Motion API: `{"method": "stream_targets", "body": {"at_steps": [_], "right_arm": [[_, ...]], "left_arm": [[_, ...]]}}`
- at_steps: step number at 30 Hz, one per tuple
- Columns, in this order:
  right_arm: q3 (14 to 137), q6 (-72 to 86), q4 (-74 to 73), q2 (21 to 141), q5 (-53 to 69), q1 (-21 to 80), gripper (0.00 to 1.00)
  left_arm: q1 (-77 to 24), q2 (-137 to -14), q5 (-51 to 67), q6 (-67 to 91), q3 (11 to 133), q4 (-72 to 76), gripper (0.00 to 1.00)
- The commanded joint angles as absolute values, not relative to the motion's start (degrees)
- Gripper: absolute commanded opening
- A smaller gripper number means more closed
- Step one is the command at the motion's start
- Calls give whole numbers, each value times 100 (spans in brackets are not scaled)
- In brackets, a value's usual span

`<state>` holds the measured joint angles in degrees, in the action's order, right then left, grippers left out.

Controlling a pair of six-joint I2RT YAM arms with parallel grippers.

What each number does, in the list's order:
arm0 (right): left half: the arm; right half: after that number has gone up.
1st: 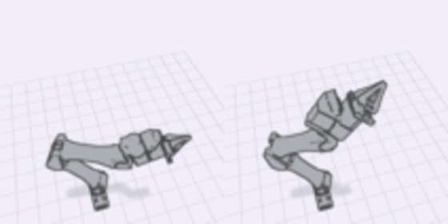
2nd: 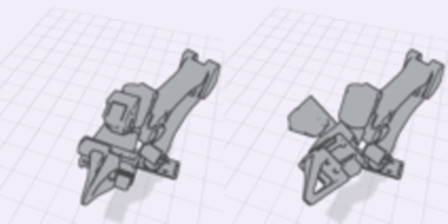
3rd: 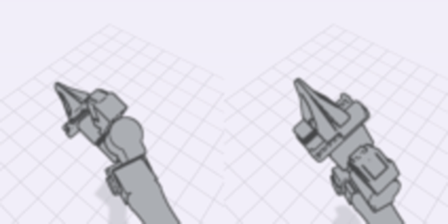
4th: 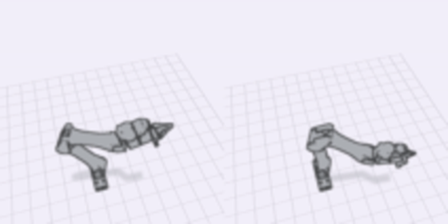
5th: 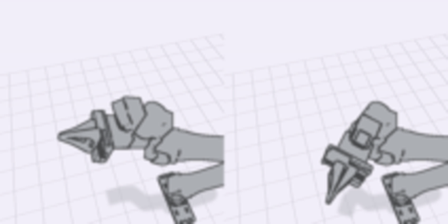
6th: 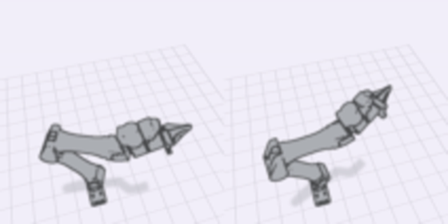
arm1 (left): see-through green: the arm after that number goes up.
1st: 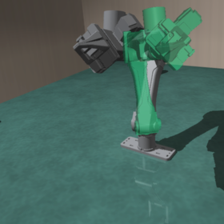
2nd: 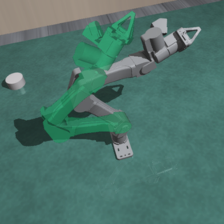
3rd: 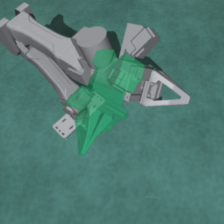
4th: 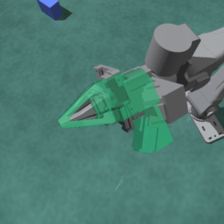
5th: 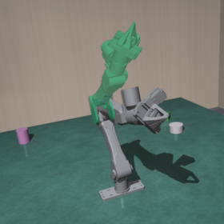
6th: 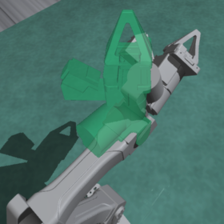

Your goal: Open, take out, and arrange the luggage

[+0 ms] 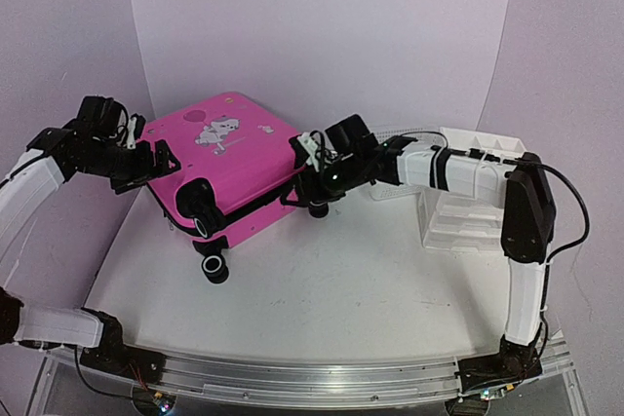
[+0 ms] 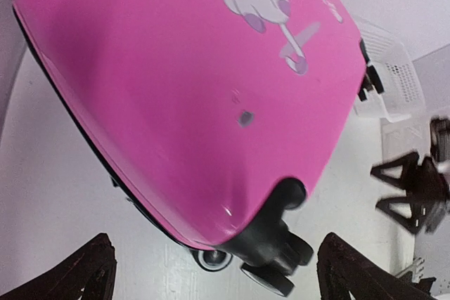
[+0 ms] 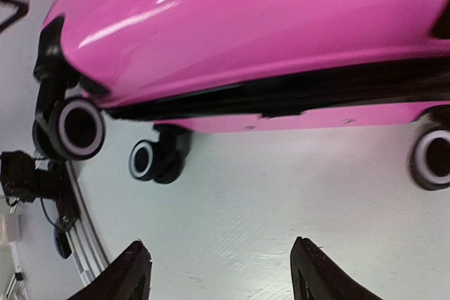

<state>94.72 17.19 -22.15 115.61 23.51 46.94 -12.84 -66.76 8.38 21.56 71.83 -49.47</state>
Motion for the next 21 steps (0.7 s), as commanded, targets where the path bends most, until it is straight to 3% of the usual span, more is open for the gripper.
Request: {"method": "stream_targets", "body": {"at_steps": [1, 8, 21], "right_arm": [[9803, 1403, -2565, 11353, 1709, 4058, 72], [9519, 1126, -2656, 10993, 1309, 3832, 77], [8844, 1058, -2385, 10502, 1280, 3832, 77]], "left_arm": [[-2293, -6195, 997, 3428, 6638, -4935, 99], [-3625, -6513, -478, 5050, 6545, -4960, 99], [-4447, -8514, -1825, 6744, 7675, -5862, 98]]}}
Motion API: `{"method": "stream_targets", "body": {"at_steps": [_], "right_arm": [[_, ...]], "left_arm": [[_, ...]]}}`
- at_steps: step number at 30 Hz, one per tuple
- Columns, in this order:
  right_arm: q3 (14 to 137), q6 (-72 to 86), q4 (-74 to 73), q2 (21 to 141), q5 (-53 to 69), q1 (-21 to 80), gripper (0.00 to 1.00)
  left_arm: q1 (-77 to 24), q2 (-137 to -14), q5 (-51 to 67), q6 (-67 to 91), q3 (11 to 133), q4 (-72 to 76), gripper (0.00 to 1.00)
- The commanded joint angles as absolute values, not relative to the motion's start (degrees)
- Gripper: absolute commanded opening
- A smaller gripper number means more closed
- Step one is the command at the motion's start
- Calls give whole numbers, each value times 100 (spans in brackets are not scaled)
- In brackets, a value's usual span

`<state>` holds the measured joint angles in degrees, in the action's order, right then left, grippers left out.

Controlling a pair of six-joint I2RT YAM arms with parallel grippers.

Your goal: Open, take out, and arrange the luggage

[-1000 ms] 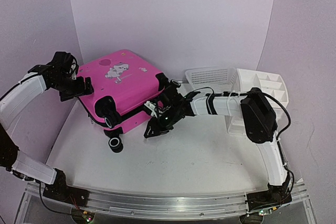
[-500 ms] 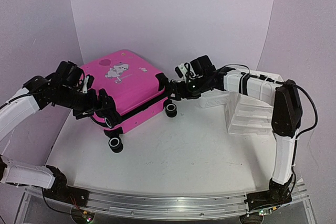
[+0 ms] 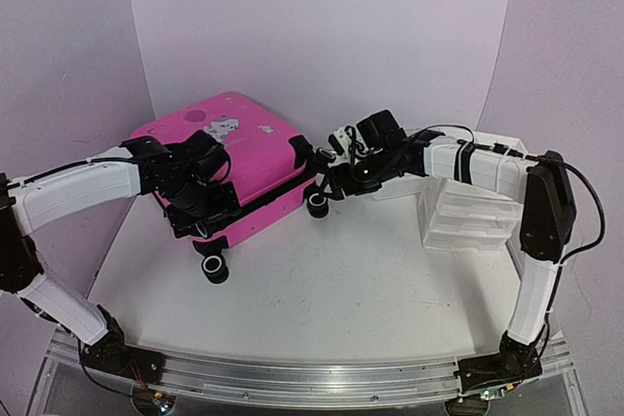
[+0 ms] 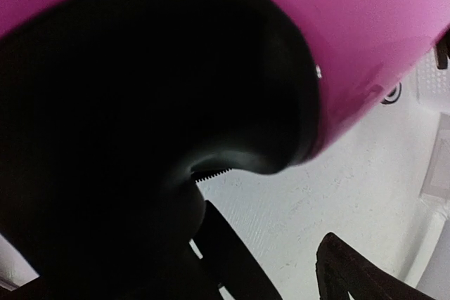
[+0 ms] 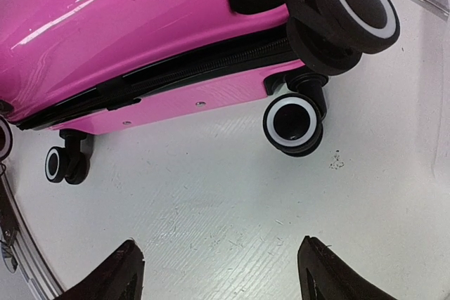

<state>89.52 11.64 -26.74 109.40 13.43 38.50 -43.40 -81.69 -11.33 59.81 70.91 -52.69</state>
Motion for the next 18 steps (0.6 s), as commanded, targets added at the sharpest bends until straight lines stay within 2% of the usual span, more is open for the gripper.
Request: {"method": "stream_targets", "body": {"at_steps": [1, 7, 13, 18], "right_arm": [[8810, 1047, -2368, 10483, 1279, 3832, 77], [8655, 845, -2347, 10410, 1176, 3836, 77], [8690, 681, -2349, 10447, 1091, 3658, 83], [9278, 695, -2405, 10916, 1398, 3529, 88]], "left_arm": [[-4479, -8615, -1893, 6783, 7740, -5921, 96], [-4579, -8883, -2397, 6385, 7888, -6245, 75], [-4570, -8232, -2637, 5747, 7144, -6493, 51], [-4562, -7646, -2748, 5080, 6662, -6766, 43]]}}
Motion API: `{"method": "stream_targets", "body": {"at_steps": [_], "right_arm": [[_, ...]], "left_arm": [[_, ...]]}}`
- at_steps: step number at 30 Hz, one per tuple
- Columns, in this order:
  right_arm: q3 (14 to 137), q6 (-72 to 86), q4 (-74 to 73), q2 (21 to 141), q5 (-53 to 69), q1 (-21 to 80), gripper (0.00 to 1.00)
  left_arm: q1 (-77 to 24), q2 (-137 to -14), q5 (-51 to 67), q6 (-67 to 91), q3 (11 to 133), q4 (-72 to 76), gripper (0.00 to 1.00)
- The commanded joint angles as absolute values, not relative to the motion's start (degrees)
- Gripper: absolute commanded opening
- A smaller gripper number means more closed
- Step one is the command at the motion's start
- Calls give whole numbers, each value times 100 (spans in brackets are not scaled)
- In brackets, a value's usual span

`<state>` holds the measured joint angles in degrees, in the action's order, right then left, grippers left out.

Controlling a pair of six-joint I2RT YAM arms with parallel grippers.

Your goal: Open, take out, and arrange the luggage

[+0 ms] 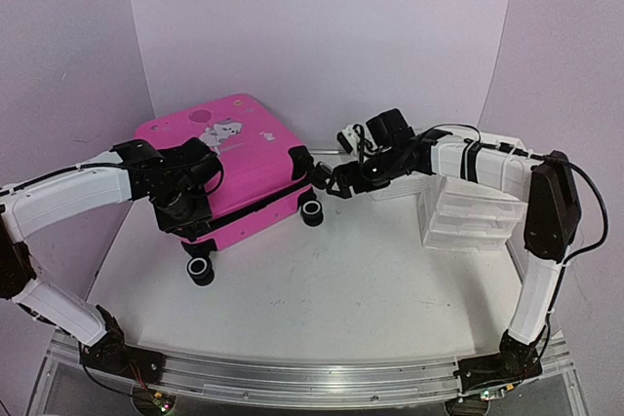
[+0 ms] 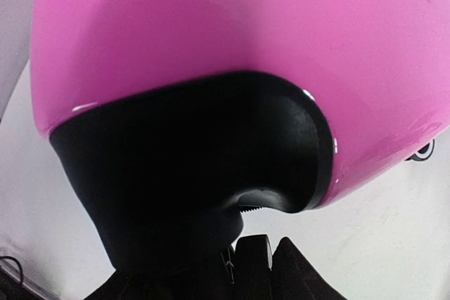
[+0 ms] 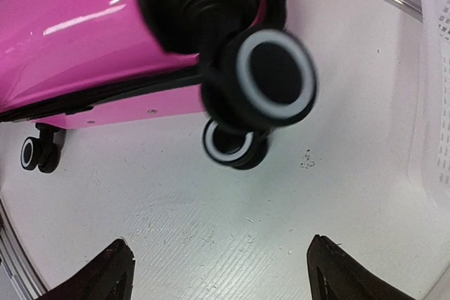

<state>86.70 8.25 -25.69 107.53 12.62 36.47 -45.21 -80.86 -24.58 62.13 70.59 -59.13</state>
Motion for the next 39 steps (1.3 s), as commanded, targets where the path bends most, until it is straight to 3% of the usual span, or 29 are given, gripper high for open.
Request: {"method": "stream_targets", "body": {"at_steps": [1, 5, 8, 12, 15, 23, 26, 30, 33, 39], "right_arm": [[9421, 703, -2408, 11043, 1433, 3518, 90], [10025, 1279, -2408, 11607, 2115, 3454, 96], [9992, 2156, -1717, 11804, 2717, 3463, 96], [9714, 3336, -337, 12178, 3471, 3552, 89], [9783, 3635, -109, 12488, 3796, 3688, 84], [8676, 4869, 1770, 12296, 3689, 4591, 66], [8128, 5129, 2278, 12012, 3365, 4830, 62], [7838, 5385, 2685, 11908, 3312, 5092, 52], [7697, 5353, 2737, 11826, 3229, 5249, 45], [7434, 5157, 2589, 11640, 3225, 5424, 44]], "left_arm": [[-4562, -7564, -2775, 4948, 6609, -6842, 43], [-4449, -7254, -3067, 4622, 6510, -7418, 43], [-4081, -6983, -3260, 4193, 6332, -7686, 43], [-3366, -6594, -3145, 3925, 6205, -7505, 43], [-3134, -6755, -3404, 3685, 6497, -7484, 44], [-2607, -7556, -4339, 3181, 6908, -7322, 47], [-2599, -7756, -4213, 2796, 7283, -7326, 64], [-2602, -7463, -3070, 2334, 7515, -7319, 84], [-2602, -6933, -2360, 2087, 7609, -7285, 92], [-2602, -6097, -405, 1797, 8098, -7168, 98]]}}
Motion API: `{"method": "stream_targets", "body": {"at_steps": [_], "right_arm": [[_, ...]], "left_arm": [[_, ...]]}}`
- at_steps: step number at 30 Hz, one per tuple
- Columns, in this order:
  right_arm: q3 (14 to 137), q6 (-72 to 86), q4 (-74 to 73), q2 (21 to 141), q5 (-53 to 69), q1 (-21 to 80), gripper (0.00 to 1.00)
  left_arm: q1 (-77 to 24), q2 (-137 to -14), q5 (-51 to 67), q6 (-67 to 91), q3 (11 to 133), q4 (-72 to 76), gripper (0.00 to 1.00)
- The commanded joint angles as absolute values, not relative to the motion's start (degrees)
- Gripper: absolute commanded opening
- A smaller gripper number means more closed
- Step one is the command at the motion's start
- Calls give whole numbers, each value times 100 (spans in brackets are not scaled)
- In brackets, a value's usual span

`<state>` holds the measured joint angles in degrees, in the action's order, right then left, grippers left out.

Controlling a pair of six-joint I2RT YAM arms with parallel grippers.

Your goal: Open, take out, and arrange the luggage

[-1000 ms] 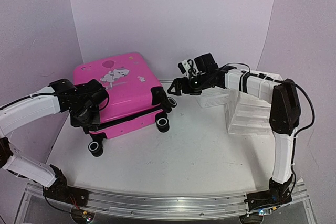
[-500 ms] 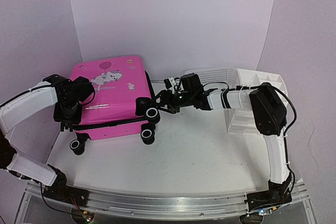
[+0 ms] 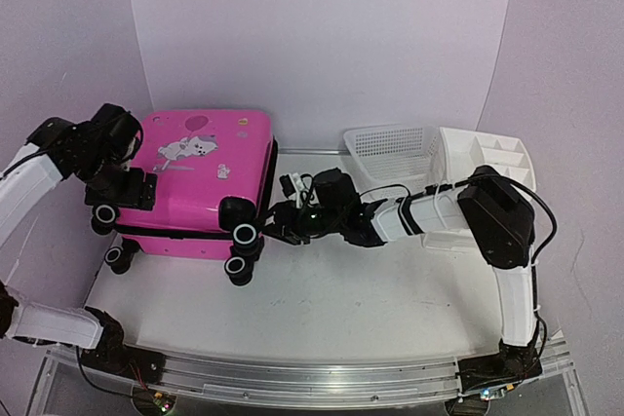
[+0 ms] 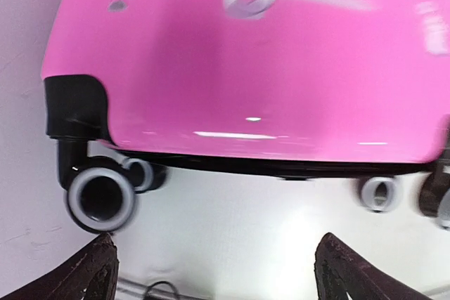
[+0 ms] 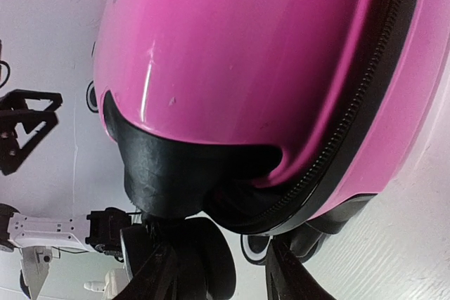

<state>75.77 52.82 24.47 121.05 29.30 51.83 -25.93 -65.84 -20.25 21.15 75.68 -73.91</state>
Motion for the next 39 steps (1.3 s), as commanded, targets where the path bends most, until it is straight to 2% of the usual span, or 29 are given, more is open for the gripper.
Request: {"method": "stream_targets", "body": {"at_steps": [1, 4, 5, 11, 19, 27, 30, 35, 36, 37, 39], "right_arm": [[7365, 5125, 2582, 11599, 3188, 5429, 45], [7114, 4866, 2458, 11292, 2980, 5385, 56], [7044, 4762, 2348, 11168, 2927, 5351, 60], [6333, 4592, 1958, 10429, 2622, 4788, 79], [5861, 3914, 1046, 9818, 2275, 4542, 83], [5673, 3721, 907, 9551, 2125, 4542, 84], [5750, 3685, 877, 9690, 2059, 4543, 84], [6303, 3832, 827, 10186, 2149, 4542, 84], [6460, 3847, 822, 10312, 2229, 4544, 88], [6638, 3824, 799, 10436, 2329, 4544, 97], [6921, 3829, 733, 10631, 2334, 4541, 98]], "left_arm": [[-2606, -6052, 194, 1832, 8073, -7058, 97], [-2696, -6095, 1675, 2194, 7768, -6556, 94], [-2855, -6114, 1752, 2387, 7611, -6356, 94], [-4351, -6446, 807, 3680, 6856, -5204, 98], [-5235, -7975, -716, 4064, 7234, -4918, 99], [-5413, -9032, -1281, 4003, 7624, -5085, 98], [-5410, -9331, -1349, 3853, 7837, -5112, 92], [-5407, -9418, -1522, 3673, 7917, -5182, 72], [-5411, -9388, -1559, 3625, 7931, -5207, 68], [-5410, -9334, -1590, 3589, 7948, -5244, 64], [-5405, -9217, -1644, 3519, 7998, -5319, 55]]}}
